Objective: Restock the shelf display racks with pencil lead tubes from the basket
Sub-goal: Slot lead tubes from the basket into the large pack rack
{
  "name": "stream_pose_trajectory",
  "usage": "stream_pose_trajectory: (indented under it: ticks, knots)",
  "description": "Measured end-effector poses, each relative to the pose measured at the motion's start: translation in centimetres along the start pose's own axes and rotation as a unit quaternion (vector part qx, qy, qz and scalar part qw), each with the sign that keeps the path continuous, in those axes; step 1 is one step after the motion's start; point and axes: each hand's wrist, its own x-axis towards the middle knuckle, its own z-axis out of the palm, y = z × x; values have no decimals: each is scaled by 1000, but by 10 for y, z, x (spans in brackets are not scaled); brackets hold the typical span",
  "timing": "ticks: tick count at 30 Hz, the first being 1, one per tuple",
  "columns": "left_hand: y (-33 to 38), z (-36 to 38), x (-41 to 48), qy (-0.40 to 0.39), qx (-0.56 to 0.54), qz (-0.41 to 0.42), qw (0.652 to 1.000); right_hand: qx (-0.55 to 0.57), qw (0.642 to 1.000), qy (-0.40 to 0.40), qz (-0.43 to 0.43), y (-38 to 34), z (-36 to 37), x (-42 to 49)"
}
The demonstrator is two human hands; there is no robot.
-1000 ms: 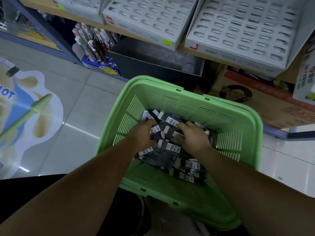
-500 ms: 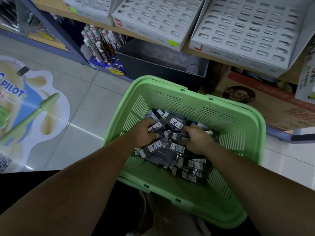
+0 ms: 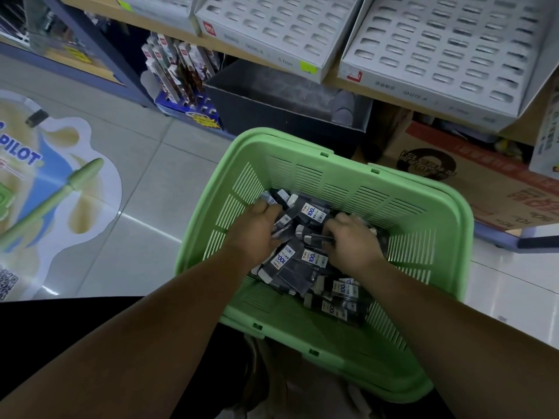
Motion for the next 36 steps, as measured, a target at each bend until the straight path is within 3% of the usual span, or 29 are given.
stream_pose_trajectory:
  ticks: [4, 7, 10, 13, 15, 19, 23, 30, 36]
  knots:
    - [-2, 0, 2, -5, -7, -27, 1000, 144, 988, 8, 62, -8, -9, 1]
    - [-6, 8, 1, -23, 4, -20, 1000, 237, 966, -49, 95, -7, -19, 0]
    - [-4, 15, 5, -28, 14, -8, 999, 239, 953, -143, 116, -2, -27, -10]
    - [3, 16, 3, -98, 94, 11, 991, 231, 934, -231, 145, 0, -21, -27]
    - [9, 17, 2, -136, 133, 14, 982, 224, 928, -248, 162, 1, -13, -38]
    - [18, 21, 0, -171, 65, 3, 983, 102, 962, -204, 149, 5, 0, -48]
    - [16, 21, -7, -176, 66, -5, 982, -1, 974, -182, 133, 8, 12, -49]
    - [11, 17, -12, -176, 22, -20, 984, 68, 981, -132, 123, 13, 6, -40]
    - [15, 22, -11, -167, 7, -48, 985, 61, 984, -113, 122, 14, 5, -40]
